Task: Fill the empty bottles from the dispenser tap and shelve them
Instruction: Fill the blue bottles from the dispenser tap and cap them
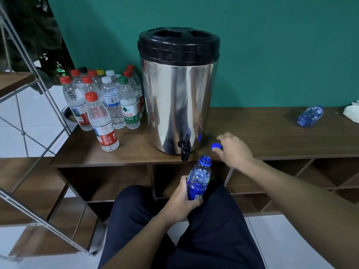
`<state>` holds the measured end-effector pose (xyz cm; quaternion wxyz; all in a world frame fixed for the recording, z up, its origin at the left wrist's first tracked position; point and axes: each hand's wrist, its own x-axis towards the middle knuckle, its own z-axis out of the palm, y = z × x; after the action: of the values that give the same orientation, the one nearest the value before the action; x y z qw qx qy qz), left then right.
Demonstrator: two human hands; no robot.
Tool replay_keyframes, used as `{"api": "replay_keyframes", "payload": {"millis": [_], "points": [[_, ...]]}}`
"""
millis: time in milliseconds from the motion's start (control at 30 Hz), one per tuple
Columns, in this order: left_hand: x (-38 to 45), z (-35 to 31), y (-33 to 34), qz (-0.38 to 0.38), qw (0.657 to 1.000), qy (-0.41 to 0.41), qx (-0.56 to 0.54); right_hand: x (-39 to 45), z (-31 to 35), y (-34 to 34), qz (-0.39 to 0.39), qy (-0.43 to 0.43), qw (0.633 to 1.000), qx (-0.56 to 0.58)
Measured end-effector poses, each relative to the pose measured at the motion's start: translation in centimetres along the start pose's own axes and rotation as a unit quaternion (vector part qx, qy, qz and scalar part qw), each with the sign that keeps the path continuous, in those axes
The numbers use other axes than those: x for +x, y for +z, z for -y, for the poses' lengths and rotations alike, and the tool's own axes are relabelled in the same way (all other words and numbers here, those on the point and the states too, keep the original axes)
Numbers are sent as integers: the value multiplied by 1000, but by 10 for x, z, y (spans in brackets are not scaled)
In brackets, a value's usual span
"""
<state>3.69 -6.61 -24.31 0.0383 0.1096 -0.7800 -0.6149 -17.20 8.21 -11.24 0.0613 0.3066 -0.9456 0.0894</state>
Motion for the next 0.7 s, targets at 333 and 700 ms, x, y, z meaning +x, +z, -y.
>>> {"api": "replay_keyframes", "payload": {"millis": [333,700], "points": [[-15,29,-8,-23,995,-63,-73,-46,86,-56,-40,-42,918,393],[-11,25,-14,-83,993,-11,-82,-42,111,-66,47,-38,922,382]]}}
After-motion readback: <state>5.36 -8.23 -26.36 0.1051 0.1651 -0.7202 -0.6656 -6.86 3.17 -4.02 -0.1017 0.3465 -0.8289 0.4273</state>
